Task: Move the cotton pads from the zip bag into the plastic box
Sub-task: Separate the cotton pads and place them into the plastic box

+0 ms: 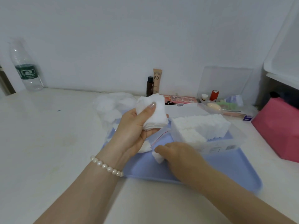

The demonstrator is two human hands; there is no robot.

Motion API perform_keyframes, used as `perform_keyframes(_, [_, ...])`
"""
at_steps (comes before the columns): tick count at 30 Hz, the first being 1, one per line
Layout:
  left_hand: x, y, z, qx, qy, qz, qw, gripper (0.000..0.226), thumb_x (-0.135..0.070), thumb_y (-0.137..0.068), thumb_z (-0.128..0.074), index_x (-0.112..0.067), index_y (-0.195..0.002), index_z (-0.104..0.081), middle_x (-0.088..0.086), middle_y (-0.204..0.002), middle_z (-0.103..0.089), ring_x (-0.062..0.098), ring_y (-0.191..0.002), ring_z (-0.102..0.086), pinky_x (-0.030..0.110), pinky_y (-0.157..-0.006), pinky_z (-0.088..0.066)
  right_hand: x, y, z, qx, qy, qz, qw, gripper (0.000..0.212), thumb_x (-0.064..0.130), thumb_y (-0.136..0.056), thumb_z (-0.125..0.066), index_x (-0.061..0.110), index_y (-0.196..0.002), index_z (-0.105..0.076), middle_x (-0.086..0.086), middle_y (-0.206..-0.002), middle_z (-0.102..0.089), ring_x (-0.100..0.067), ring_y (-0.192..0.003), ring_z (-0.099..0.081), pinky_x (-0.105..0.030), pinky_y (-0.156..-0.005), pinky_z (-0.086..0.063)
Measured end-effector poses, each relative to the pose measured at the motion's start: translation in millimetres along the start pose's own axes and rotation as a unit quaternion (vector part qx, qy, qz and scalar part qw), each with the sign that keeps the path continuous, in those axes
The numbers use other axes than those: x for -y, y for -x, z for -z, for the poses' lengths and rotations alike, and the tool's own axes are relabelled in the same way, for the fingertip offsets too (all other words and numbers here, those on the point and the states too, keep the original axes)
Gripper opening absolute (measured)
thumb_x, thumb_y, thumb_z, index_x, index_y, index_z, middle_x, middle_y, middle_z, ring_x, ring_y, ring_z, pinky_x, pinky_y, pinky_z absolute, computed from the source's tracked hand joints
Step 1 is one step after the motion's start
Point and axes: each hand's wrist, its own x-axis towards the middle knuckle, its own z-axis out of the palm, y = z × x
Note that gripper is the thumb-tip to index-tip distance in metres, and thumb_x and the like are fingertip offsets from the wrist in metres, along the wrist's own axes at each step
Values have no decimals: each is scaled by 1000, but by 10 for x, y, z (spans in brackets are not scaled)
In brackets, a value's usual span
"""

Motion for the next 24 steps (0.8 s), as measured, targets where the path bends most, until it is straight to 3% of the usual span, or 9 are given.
perform_keyframes(2, [8,2,8,5,5,3,1000,25,-18,-89,-57,1,-106,-61,18,-92,-72,29,-88,-70,35,-74,-59,48,23,30,-62,-97,-22,993,31,-2,-51,-63,12,-79,-65,-1,-56,-57,-22,-46,-55,-22,-38,-35])
perform_keyframes(4, [17,-3,14,7,3,3,1000,25,-16,-89,-57,2,-106,-61,17,-91,-72,26,-84,-70,33,-70,-59,56,27,137,-119,-232,-97,960,36,-8,-68,-47,14,-92,-62,3,-66,-57,-20,-59,-53,-29,-50,-44])
perform_keyframes(6, [38,-3,11,7,-2,5,1000,25,-14,-88,-58,2,-107,-61,17,-91,-72,23,-80,-70,31,-66,-59,73,1,346,-137,-457,-133,869,31,-8,-65,-47,14,-85,-55,10,-58,-53,-8,-51,-47,-20,-45,-38])
perform_keyframes(9, [107,-21,4,13,-24,6,1000,23,-5,-87,-57,2,-108,-61,15,-96,-71,20,-80,-70,30,-66,-58,54,-25,660,-155,-711,-147,670,27,-7,-57,-43,11,-76,-47,8,-47,-49,-3,-41,-40,-12,-39,-32])
perform_keyframes(11, [160,-19,-12,27,-43,11,999,19,1,-85,-56,-1,-103,-64,10,-89,-71,17,-76,-69,31,-68,-58,15,-32,715,-169,-757,-161,611,26,-15,-70,-46,11,-75,-48,4,-49,-49,-6,-42,-44,-14,-39,-35])
perform_keyframes(13, [211,6,-52,53,-53,17,997,21,3,-82,-59,-3,-101,-65,8,-86,-70,16,-73,-68,31,-67,-58,-11,-34,699,-178,-751,-177,611,28,-15,-82,-45,12,-77,-51,2,-53,-56,-9,-48,-52,-17,-41,-41])
perform_keyframes(17, [261,59,-101,86,-32,41,995,24,-4,-90,-48,0,-107,-64,12,-86,-68,16,-71,-66,25,-56,-55,12,-24,626,-199,-687,-176,676,18,-8,-84,-56,9,-90,-52,-3,-58,-65,-14,-51,-62,-22,-42,-46])
perform_keyframes(20, [277,51,-110,89,-6,60,994,38,-24,-94,-44,1,-118,-59,22,-104,-65,26,-82,-62,31,-59,-53,22,-24,607,-233,-654,-172,699,14,-4,-86,-56,8,-89,-49,-3,-54,-65,-15,-45,-60,-25,-37,-45])
perform_keyframes(24, [315,68,-133,104,-20,66,992,42,-30,-98,-38,1,-116,-59,27,-102,-62,29,-66,-56,30,-59,-50,53,-6,595,-274,-590,-180,738,12,3,-86,-59,10,-81,-51,-1,-53,-62,-19,-37,-53,-22,-31,-38])
